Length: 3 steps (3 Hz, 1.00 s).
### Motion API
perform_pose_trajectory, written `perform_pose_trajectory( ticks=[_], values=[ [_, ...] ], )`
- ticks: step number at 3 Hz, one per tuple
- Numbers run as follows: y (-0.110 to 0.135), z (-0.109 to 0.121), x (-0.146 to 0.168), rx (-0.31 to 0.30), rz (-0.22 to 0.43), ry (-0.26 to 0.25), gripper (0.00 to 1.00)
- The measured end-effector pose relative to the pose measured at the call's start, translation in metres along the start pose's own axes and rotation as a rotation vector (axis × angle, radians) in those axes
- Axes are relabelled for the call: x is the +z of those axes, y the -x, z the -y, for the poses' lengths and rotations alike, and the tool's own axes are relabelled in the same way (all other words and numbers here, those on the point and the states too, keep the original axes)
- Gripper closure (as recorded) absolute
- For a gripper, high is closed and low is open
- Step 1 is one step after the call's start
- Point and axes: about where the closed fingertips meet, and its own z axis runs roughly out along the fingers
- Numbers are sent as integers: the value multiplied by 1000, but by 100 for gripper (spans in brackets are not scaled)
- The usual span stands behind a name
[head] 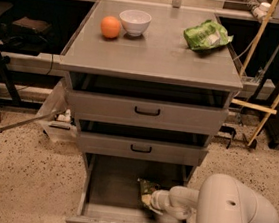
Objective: Place green jalapeno chip bag into bottom drawer
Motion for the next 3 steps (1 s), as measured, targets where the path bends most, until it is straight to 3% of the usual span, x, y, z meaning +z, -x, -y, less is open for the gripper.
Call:
perform_pose_trajectory(
  ticks=[2,3],
  values=[
    [0,0,0,0,0,0,12],
    [0,0,0,0,0,0,0]
  ],
)
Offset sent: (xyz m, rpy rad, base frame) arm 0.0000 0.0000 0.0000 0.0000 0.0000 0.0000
